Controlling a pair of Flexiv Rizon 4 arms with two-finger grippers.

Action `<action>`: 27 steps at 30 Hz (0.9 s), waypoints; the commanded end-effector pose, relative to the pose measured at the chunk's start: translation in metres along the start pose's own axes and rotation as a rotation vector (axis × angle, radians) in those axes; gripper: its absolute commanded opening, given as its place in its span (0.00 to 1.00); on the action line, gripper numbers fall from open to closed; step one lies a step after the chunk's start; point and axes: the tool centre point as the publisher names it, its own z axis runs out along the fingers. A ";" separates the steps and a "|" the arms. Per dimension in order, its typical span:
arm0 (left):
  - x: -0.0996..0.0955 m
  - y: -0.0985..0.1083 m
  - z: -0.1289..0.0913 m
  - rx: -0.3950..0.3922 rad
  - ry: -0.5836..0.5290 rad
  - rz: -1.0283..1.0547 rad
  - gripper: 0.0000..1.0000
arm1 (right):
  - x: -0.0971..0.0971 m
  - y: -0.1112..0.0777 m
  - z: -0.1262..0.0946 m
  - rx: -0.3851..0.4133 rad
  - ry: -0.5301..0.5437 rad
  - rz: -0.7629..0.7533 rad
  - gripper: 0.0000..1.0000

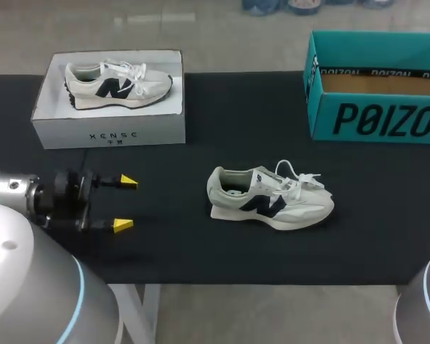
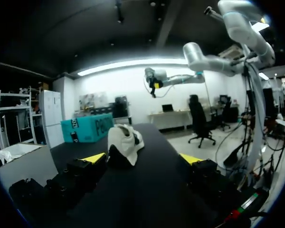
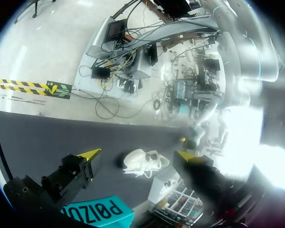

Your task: Take the shoe out of the shoebox, open the shoe tongue, remove and reinsert the insole, then place the shoe into the shoebox

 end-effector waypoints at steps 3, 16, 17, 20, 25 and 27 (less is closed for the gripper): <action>-0.008 0.008 0.031 0.017 0.054 0.026 1.00 | -0.002 0.008 0.001 0.363 0.006 -0.001 1.00; -0.028 0.014 0.065 -0.051 0.060 0.039 1.00 | -0.002 0.008 0.001 0.363 0.006 -0.001 1.00; -0.030 0.017 0.067 -0.051 0.050 0.030 1.00 | -0.002 0.008 0.001 0.363 0.006 -0.001 1.00; -0.037 0.024 0.076 -0.057 0.031 0.029 1.00 | -0.002 0.008 0.001 0.363 0.006 -0.001 1.00; -0.047 0.034 0.092 -0.064 0.020 0.027 1.00 | -0.002 0.008 0.001 0.363 0.006 -0.001 1.00; -0.051 0.037 0.099 -0.066 0.031 0.017 1.00 | -0.002 0.008 0.001 0.363 0.006 -0.001 1.00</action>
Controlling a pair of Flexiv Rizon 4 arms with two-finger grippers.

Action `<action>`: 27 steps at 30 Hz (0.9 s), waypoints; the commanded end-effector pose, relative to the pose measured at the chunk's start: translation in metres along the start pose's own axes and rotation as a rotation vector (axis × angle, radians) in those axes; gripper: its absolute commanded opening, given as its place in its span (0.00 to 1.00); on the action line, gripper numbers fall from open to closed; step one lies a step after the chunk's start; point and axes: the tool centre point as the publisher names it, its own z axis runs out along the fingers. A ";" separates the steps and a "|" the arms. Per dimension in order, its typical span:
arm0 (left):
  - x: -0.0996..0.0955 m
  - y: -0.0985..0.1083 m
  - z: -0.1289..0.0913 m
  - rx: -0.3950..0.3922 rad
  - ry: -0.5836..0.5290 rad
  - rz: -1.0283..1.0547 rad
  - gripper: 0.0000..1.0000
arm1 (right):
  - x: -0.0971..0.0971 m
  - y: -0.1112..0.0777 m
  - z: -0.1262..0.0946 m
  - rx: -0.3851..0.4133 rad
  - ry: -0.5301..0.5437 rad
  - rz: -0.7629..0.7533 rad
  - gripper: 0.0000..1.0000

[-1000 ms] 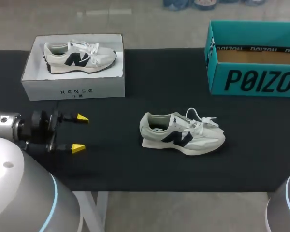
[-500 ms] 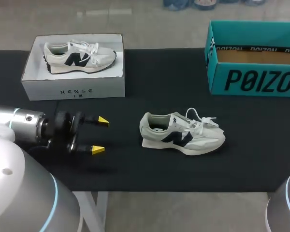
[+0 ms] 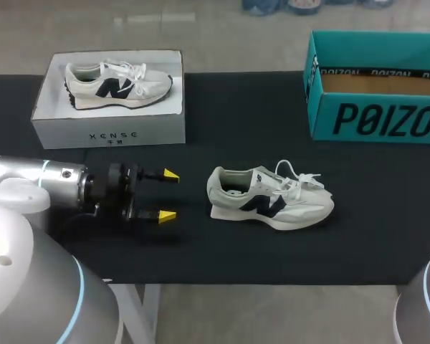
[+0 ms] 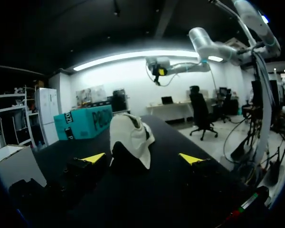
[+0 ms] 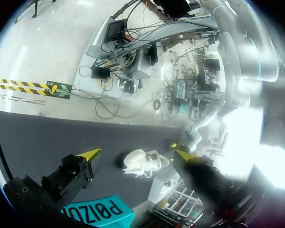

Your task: Take the shoe out of the shoebox, open the shoe tongue, remove and reinsert the insole, then place the shoe into the shoebox

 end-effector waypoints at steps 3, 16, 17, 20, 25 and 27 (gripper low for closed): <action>-0.013 0.013 0.027 -0.020 0.038 -0.014 1.00 | -0.002 0.008 0.001 0.363 0.006 -0.001 1.00; -0.020 0.029 0.064 -0.051 0.085 -0.034 1.00 | -0.002 0.008 0.001 0.363 0.006 -0.001 1.00; -0.021 0.030 0.065 -0.051 0.085 -0.035 1.00 | -0.002 0.008 0.001 0.363 0.006 -0.001 1.00; -0.021 0.033 0.067 -0.055 0.087 -0.038 1.00 | -0.002 0.008 0.001 0.363 0.006 -0.001 1.00; -0.023 0.035 0.071 -0.059 0.088 -0.040 1.00 | -0.002 0.008 0.001 0.363 0.006 -0.001 1.00; -0.023 0.036 0.072 -0.059 0.087 -0.041 1.00 | -0.002 0.008 0.001 0.363 0.006 -0.001 1.00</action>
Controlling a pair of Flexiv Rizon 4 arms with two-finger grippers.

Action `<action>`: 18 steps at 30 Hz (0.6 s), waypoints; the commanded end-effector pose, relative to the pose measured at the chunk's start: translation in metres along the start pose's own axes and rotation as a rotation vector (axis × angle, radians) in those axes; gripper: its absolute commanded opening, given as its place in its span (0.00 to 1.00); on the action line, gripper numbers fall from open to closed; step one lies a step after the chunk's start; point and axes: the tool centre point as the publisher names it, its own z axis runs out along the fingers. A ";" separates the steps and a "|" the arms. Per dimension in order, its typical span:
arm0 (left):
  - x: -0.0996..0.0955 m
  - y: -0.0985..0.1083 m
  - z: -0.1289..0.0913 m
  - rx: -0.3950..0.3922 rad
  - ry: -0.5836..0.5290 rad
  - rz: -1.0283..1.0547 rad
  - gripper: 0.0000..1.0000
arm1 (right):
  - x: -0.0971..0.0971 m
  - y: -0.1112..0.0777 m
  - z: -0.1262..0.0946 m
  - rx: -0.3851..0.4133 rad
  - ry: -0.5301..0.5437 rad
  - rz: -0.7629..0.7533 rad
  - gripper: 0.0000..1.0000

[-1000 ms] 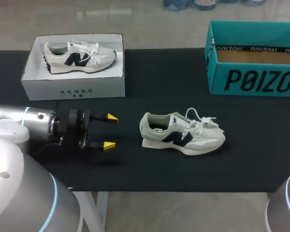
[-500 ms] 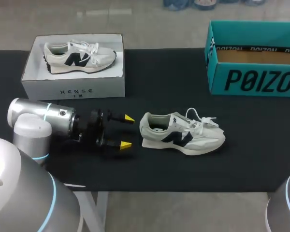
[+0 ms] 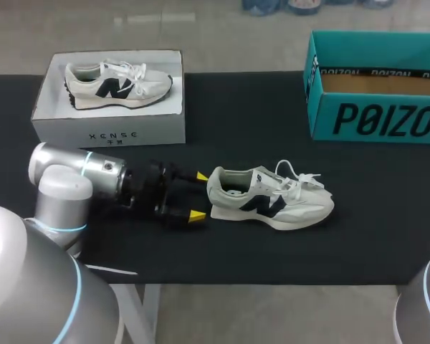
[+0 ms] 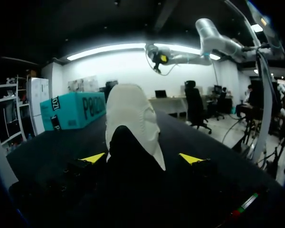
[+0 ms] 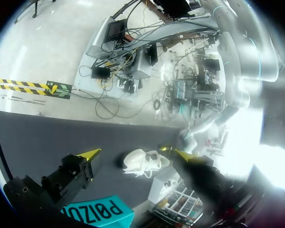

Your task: Take the shoe out of the shoebox, open the shoe tongue, remove and reinsert the insole, then place the shoe into the shoebox

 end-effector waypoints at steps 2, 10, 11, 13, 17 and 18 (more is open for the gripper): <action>-0.001 0.004 0.007 0.001 0.001 -0.002 1.00 | -0.002 0.008 0.001 0.363 0.006 -0.001 1.00; 0.001 0.004 0.016 0.007 0.010 -0.004 1.00 | -0.002 0.008 0.001 0.363 0.006 -0.001 1.00; 0.001 0.004 0.016 0.006 0.010 -0.004 1.00 | -0.002 0.008 0.001 0.363 0.006 -0.001 1.00; 0.000 0.004 0.017 0.005 0.010 -0.005 1.00 | -0.002 0.008 0.001 0.363 0.006 -0.001 1.00; 0.002 0.005 0.019 0.002 0.013 -0.004 1.00 | -0.002 0.008 0.001 0.363 0.006 -0.001 1.00; 0.002 0.005 0.020 0.000 0.013 -0.004 1.00 | -0.002 0.008 0.001 0.363 0.006 -0.001 1.00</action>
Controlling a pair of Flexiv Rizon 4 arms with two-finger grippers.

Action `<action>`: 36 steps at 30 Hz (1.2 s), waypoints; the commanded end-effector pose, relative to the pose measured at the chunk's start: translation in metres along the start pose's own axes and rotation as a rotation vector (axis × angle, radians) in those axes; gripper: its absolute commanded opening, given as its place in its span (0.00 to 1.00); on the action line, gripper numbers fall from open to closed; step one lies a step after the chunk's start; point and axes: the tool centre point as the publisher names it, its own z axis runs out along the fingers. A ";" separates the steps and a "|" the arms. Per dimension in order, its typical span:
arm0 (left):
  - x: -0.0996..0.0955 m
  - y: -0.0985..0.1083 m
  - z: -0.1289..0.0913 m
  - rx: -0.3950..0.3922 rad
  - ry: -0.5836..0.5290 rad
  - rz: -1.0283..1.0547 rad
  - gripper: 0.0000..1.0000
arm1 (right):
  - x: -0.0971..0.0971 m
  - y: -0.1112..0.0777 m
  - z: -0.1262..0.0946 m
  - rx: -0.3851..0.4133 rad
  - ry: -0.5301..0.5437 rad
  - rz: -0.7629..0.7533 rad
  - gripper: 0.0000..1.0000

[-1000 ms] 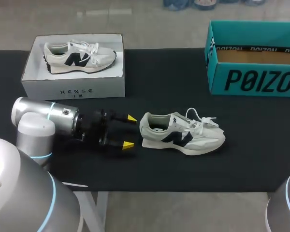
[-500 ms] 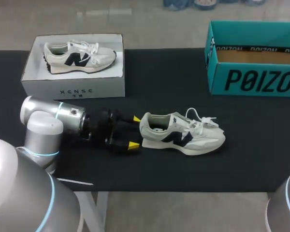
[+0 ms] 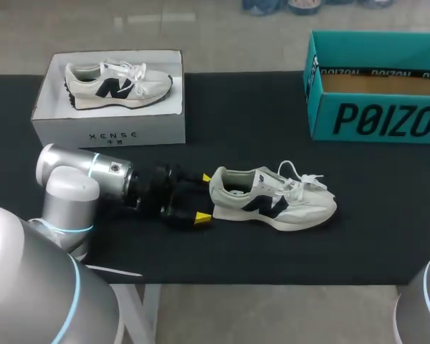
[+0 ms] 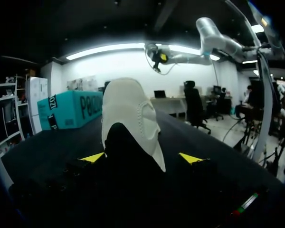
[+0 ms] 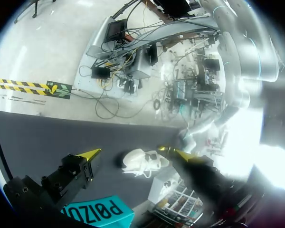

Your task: Take the shoe out of the shoebox, open the shoe tongue, remove and reinsert the insole, then place the shoe into the shoebox

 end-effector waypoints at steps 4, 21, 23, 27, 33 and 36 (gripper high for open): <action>-0.002 0.004 0.005 -0.006 -0.004 0.008 1.00 | -0.002 0.008 0.001 0.363 0.006 -0.001 1.00; 0.003 0.007 -0.003 0.001 -0.024 0.009 1.00 | -0.002 0.008 0.001 0.363 0.006 -0.001 1.00; 0.001 0.006 -0.005 -0.001 -0.027 0.013 1.00 | -0.002 0.008 0.001 0.363 0.006 -0.001 1.00; -0.004 0.003 -0.006 -0.003 -0.033 0.020 1.00 | -0.002 0.008 0.001 0.363 0.006 -0.001 1.00; -0.008 0.001 -0.002 -0.006 -0.028 0.014 1.00 | -0.002 0.008 0.001 0.363 0.006 -0.001 1.00; -0.009 0.002 0.002 -0.011 -0.022 0.015 1.00 | -0.002 0.008 0.001 0.363 0.006 -0.001 1.00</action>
